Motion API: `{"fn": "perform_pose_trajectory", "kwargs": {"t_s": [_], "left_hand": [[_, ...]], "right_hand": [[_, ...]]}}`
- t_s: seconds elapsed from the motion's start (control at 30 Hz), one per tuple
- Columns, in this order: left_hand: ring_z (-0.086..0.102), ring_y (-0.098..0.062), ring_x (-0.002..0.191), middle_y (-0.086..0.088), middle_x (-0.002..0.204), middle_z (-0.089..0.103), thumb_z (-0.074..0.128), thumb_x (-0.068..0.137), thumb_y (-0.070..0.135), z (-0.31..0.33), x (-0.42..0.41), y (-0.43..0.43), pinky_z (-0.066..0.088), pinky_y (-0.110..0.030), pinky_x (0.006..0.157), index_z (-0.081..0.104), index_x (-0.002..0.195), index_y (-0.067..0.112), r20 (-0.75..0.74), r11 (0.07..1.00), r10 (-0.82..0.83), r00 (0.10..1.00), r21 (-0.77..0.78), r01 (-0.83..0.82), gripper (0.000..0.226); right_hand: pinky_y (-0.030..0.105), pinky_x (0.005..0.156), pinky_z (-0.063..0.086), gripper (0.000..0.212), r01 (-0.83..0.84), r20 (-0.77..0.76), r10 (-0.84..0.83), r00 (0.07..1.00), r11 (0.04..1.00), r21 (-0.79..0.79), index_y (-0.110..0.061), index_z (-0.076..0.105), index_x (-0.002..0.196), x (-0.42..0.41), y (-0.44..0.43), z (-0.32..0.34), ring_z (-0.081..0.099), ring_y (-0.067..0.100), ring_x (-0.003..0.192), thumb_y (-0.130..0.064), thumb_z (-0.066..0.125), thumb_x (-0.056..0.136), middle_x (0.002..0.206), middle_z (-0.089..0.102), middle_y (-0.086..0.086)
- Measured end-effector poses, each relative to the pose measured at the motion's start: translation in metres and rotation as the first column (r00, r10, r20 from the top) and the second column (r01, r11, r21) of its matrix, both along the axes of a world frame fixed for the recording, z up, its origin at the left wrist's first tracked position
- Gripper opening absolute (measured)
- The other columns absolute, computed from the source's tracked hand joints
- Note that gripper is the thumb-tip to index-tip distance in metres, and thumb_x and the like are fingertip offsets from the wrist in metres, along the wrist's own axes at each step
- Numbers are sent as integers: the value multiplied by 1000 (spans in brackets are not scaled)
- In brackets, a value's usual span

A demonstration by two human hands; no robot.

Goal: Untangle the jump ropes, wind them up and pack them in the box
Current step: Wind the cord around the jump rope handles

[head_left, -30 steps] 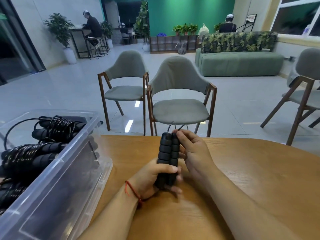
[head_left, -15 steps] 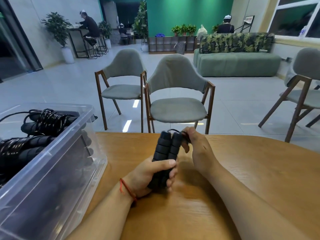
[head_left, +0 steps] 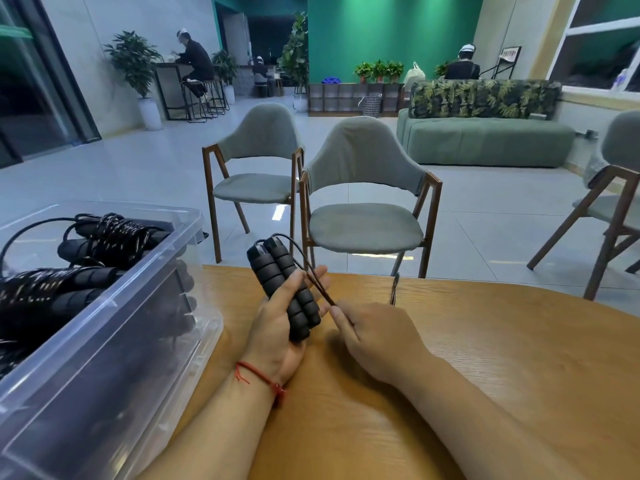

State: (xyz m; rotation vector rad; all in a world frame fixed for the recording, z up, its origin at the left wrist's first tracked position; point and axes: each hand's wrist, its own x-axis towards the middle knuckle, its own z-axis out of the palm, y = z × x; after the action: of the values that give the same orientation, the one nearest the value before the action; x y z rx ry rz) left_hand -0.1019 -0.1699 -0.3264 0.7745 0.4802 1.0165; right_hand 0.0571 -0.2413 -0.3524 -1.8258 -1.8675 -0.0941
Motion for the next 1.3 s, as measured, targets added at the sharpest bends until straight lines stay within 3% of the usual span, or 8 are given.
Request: {"fn": "perform_pose_trajectory", "kwargs": {"t_s": [0.27, 0.43, 0.63, 0.77, 0.9, 1.0, 1.17, 1.3], "left_hand": [[67, -20, 77, -6, 87, 67, 75, 96, 31, -4, -5, 20, 59, -64, 91, 62, 116, 13, 0, 967, 180, 984, -181, -177, 29], [68, -19, 76, -5, 90, 64, 77, 94, 39, -8, -10, 25, 64, -55, 72, 55, 126, 18, -271, 942, 335, 903, 102, -319, 44], [65, -18, 65, -11, 91, 68, 63, 94, 65, -6, -16, 24, 51, -30, 55, 41, 131, 32, -531, 838, 534, 657, 433, -331, 54], [65, -10, 74, 3, 90, 67, 33, 97, 74, -1, -15, 12, 42, -20, 55, 38, 148, 36, -648, 793, 573, 503, 593, -139, 63], [67, -8, 89, 11, 87, 71, 12, 100, 78, -1, -14, 7, 48, -28, 70, 63, 130, 45, -730, 777, 499, 467, 616, 131, 68], [68, 0, 90, 20, 93, 74, 14, 98, 84, 0, -12, -5, 53, -32, 80, 72, 116, 49, -765, 747, 324, 557, 568, 345, 70], [67, -9, 83, 9, 89, 72, 17, 94, 86, 5, -15, -17, 54, -36, 81, 70, 94, 48, -778, 659, 176, 603, 548, 515, 66], [65, -11, 77, 8, 85, 69, 53, 96, 71, 6, -12, -24, 56, -41, 70, 67, 110, 45, -787, 467, 188, 587, 598, 652, 32]], "right_hand": [[24, 57, 36, 56, 90, 2, -90, 996, 987, -134, -30, 60, 74, 34, -2, 19, 58, 8, 65, -75, 42, 101, 66, 60, -9], [29, 61, 44, 54, 170, -156, -192, 969, 975, -145, -26, 60, 69, 74, -11, 28, 58, 10, 69, -76, 64, 89, 66, 62, -9], [26, 64, 42, 40, -23, -268, -37, 963, 976, -218, -33, 59, 67, 67, -17, 43, 54, 7, 65, -61, 73, 91, 65, 60, -14], [24, 63, 39, 33, -190, -418, 124, 900, 974, -121, -33, 61, 70, 45, -17, 67, 49, 5, 61, -44, 73, 99, 64, 56, -12], [28, 61, 42, 25, -306, -416, 269, 869, 952, -23, -31, 67, 78, 22, -18, 90, 53, 10, 65, -41, 72, 101, 69, 59, -9], [39, 67, 54, 18, -271, -453, 269, 850, 961, 63, -32, 71, 84, 18, -16, 95, 63, 14, 74, -43, 75, 98, 76, 67, -8], [21, 62, 52, 28, -210, -580, 179, 795, 978, 13, -20, 72, 81, 33, -18, 98, 61, 8, 66, -43, 87, 85, 71, 66, -2], [26, 67, 50, 34, -262, -640, 95, 762, 950, -171, -22, 72, 72, 48, -18, 93, 58, 10, 66, -51, 88, 81, 69, 63, 2]]}}
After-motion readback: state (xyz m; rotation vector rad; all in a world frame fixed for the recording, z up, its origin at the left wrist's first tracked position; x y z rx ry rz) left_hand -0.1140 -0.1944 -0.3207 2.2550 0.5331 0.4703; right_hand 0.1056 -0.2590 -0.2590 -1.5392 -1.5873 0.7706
